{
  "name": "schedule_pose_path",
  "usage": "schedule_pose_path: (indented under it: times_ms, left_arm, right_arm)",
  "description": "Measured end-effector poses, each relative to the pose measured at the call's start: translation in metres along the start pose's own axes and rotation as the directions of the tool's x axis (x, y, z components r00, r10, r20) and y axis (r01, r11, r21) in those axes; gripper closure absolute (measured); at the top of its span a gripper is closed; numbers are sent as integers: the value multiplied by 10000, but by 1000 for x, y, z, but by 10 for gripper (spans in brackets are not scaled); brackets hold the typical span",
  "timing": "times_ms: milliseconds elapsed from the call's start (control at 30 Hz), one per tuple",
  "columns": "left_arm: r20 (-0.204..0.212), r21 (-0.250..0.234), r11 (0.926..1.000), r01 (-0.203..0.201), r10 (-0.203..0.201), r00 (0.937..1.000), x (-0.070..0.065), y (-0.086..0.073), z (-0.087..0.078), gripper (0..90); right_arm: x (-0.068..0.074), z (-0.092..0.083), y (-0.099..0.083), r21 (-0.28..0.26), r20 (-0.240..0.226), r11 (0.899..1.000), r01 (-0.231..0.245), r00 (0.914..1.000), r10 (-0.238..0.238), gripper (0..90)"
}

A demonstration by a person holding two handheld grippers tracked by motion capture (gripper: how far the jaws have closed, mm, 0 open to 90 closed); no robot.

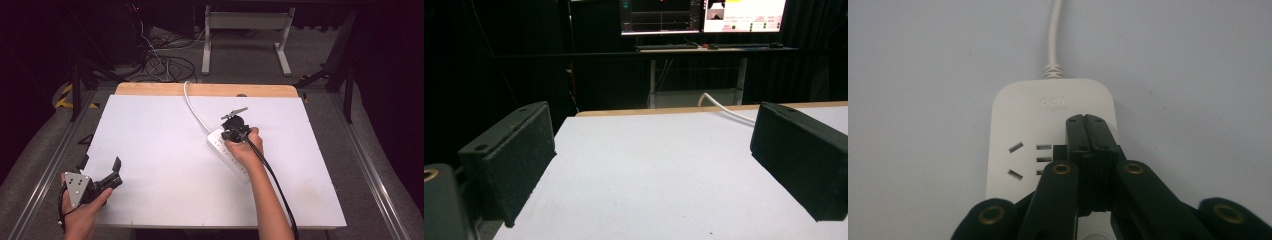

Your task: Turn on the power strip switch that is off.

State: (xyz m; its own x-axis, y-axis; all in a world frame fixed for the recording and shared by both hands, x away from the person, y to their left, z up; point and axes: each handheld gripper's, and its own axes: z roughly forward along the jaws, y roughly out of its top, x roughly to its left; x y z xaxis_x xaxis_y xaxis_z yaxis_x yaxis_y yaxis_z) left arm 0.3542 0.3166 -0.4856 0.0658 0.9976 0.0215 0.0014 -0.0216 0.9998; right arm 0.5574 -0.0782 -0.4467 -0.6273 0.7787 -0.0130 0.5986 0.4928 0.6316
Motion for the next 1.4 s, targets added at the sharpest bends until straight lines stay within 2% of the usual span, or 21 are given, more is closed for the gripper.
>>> schedule_pose_path:
  times_ms: [233,400,1400]
  left_arm:
    - [13,16,10000,24,-24,10000,0,0,-1,48]
    - [-18,1,10000,35,-35,10000,0,0,-1,48]
    - [36,59,10000,-45,45,10000,-2,-1,1,48]
  right_arm:
    - [0,0,-1,-21,31,10000,-97,9999,97,900]
    - [3,1,0,60,221,10000,-56,9997,55,900]
    - [4,1,-3,-162,335,9998,-125,9994,130,900]
